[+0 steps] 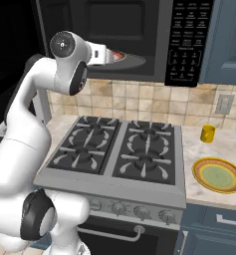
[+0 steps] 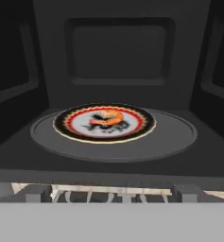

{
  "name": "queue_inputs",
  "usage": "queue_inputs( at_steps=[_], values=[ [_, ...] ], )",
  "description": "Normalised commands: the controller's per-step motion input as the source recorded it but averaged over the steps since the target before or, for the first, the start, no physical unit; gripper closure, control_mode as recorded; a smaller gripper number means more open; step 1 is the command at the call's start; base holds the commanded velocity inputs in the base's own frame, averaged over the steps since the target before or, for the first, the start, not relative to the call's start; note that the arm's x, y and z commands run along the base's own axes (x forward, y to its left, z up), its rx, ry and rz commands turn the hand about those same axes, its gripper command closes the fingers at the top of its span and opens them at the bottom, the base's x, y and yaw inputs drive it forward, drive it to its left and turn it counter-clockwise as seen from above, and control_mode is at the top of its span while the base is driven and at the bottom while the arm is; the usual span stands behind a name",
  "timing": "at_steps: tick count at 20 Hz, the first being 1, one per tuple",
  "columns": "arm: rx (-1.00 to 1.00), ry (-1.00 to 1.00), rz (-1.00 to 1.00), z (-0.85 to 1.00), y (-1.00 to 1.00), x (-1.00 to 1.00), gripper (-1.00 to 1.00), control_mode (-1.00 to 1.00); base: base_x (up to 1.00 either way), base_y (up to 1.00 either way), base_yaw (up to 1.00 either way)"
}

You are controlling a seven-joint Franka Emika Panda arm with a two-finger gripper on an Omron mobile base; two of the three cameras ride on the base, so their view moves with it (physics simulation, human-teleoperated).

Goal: Pick the shrimp from the microwave and place it on plate located on the counter.

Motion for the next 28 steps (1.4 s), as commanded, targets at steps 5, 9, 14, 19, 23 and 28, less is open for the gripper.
queue_inputs(
  at_steps=[5,9,14,19,23,28],
  values=[
    [0.0,0.0,0.01,0.26,0.05,0.72,-1.0,-1.0,0.0,0.0,0.0],
    [0.0,0.0,0.03,0.05,0.0,0.58,-1.0,-1.0,0.0,0.0,0.0],
    [0.01,0.0,0.03,-0.24,0.0,0.29,-1.0,-1.0,0.0,0.0,0.0],
    [0.01,0.0,0.01,-0.46,0.01,0.18,-1.0,-1.0,0.0,0.0,0.0],
    [0.0,0.05,0.0,-0.16,0.02,0.26,-1.0,-1.0,0.0,0.0,0.0],
    [0.0,0.02,0.0,0.05,0.0,0.36,-1.0,-1.0,0.0,0.0,0.0]
  ],
)
